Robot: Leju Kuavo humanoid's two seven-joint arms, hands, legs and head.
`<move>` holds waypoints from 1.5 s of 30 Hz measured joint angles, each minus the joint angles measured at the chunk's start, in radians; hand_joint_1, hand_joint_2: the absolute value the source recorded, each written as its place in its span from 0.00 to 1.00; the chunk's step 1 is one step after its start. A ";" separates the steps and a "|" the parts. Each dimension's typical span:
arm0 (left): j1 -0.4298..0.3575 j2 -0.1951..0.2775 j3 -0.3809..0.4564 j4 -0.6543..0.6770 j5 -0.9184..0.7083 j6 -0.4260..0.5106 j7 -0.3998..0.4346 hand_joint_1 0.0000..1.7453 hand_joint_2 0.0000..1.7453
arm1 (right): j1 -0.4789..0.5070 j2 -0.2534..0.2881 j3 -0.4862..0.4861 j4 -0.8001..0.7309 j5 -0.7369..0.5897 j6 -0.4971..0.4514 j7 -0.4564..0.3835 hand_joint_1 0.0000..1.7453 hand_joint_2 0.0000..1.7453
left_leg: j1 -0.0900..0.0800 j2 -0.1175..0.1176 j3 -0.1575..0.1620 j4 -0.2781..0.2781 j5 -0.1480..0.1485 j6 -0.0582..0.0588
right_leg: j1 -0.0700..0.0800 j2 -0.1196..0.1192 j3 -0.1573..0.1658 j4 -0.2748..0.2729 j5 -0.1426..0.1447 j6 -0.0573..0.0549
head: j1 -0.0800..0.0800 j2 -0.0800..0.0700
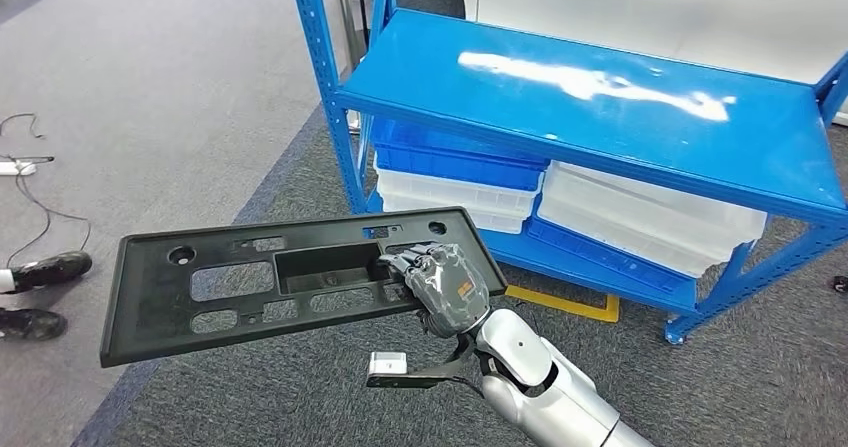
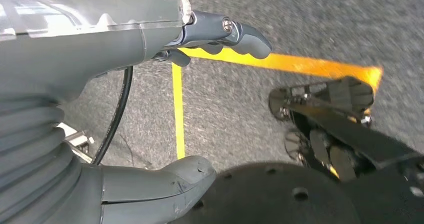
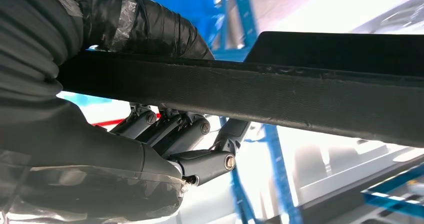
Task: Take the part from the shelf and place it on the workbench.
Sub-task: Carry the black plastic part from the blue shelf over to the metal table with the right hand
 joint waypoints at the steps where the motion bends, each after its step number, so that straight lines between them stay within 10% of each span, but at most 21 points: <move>1: 0.001 0.001 0.000 0.000 0.000 0.001 0.001 0.00 1.00 | 0.005 0.000 0.001 0.000 0.000 0.000 0.000 1.00 1.00 | 0.003 0.006 0.025 -0.040 0.024 -0.004 | -0.001 -0.013 -0.003 0.006 -0.002 0.003 | 0.000 0.000; 4: 0.000 0.005 0.000 0.000 0.000 0.002 0.006 0.00 1.00 | 0.012 -0.001 0.003 -0.001 0.001 -0.002 0.000 1.00 1.00 | 0.000 0.051 0.132 -0.225 0.089 0.000 | -0.001 -0.043 -0.010 0.024 -0.012 0.016 | 0.000 0.000; 8: 0.003 0.006 0.000 0.000 -0.004 0.008 0.029 0.00 1.00 | 0.017 -0.003 0.004 -0.002 0.001 -0.003 0.000 1.00 1.00 | -0.003 0.038 0.139 -0.257 0.100 0.031 | 0.002 -0.063 -0.010 0.031 -0.015 0.036 | 0.000 0.000; 12: 0.006 0.006 0.000 0.000 -0.007 0.011 0.042 0.00 1.00 | 0.033 -0.010 0.005 -0.006 0.001 -0.007 0.000 1.00 1.00 | 0.004 0.004 0.132 -0.265 0.116 0.055 | -0.006 0.030 -0.071 0.180 -0.117 0.050 | 0.001 0.000; 15: 0.007 0.006 0.000 0.000 -0.007 0.011 0.047 0.00 1.00 | 0.050 -0.019 0.005 -0.007 0.001 -0.008 0.000 1.00 1.00 | 0.003 -0.034 0.121 -0.261 0.121 0.058 | -0.007 0.043 -0.123 0.303 -0.157 0.051 | 0.000 0.000; 19: 0.009 0.008 0.004 0.000 0.002 0.000 0.058 0.00 1.00 | 0.046 -0.014 0.007 -0.003 0.001 -0.004 -0.001 1.00 1.00 | 0.002 -0.088 0.112 -0.248 0.125 0.049 | -0.014 0.107 -0.011 0.090 -0.049 0.042 | 0.001 0.000; 21: 0.009 0.016 0.011 0.000 0.013 -0.016 0.067 0.00 1.00 | 0.026 0.008 0.015 0.014 -0.002 0.004 -0.005 1.00 1.00 | 0.003 -0.108 0.101 -0.247 0.132 0.035 | -0.012 0.132 0.006 0.044 -0.040 0.041 | 0.001 0.000; 23: 0.010 0.026 0.021 0.000 0.022 -0.034 0.079 0.00 1.00 | -0.003 0.049 0.026 0.046 -0.011 0.016 -0.008 1.00 1.00 | 0.006 -0.120 0.093 -0.250 0.138 0.019 | -0.010 0.108 0.002 0.040 -0.032 0.033 | 0.001 0.000; 25: 0.010 0.035 0.028 0.000 0.022 -0.047 0.093 0.00 1.00 | -0.031 0.092 0.036 0.082 -0.020 0.023 -0.009 1.00 1.00 | 0.004 -0.082 0.076 -0.222 0.119 0.009 | -0.012 0.082 0.002 0.031 -0.023 0.018 | 0.000 0.000; 27: 0.006 0.043 0.029 0.000 0.016 -0.047 0.101 0.00 1.00 | -0.049 0.122 0.045 0.110 -0.027 0.024 -0.010 1.00 1.00 | 0.001 -0.025 0.031 -0.120 0.057 0.003 | -0.011 0.049 0.001 0.026 -0.020 0.008 | -0.001 0.000; 30: 0.004 0.053 0.029 -0.002 0.004 -0.036 0.099 0.00 1.00 | -0.055 0.141 0.056 0.138 -0.030 0.024 -0.011 1.00 1.00 | 0.002 -0.003 -0.027 0.032 -0.006 -0.003 | -0.005 -0.003 -0.003 0.028 -0.021 0.005 | -0.001 0.000; 35: 0.010 0.065 0.022 -0.003 -0.029 -0.017 0.051 0.00 1.00 | -0.057 0.153 0.063 0.155 -0.019 0.023 0.000 1.00 1.00 | -0.008 0.070 0.128 -0.229 0.098 0.011 | 0.003 -0.062 0.001 0.031 -0.028 0.014 | -0.001 0.000; 38: 0.013 0.066 0.020 -0.003 -0.038 -0.010 0.026 0.00 1.00 | -0.059 0.157 0.064 0.158 -0.014 0.023 -0.002 1.00 1.00 | -0.014 0.064 0.135 -0.257 0.102 0.030 | 0.010 -0.089 0.004 0.031 -0.029 0.026 | 0.000 0.000; 41: 0.016 0.066 0.020 -0.003 -0.037 -0.009 0.014 0.00 1.00 | -0.061 0.162 0.065 0.160 -0.014 0.023 -0.008 1.00 1.00 | -0.005 0.032 0.134 -0.266 0.112 0.047 | 0.002 -0.026 -0.015 0.085 -0.072 0.042 | 0.000 0.000; 45: 0.014 0.065 0.020 -0.003 -0.022 -0.008 0.004 0.00 1.00 | -0.060 0.162 0.073 0.170 -0.022 0.023 -0.028 1.00 1.00 | -0.004 -0.021 0.128 -0.265 0.118 0.056 | -0.005 0.042 -0.123 0.307 -0.166 0.049 | 0.000 0.000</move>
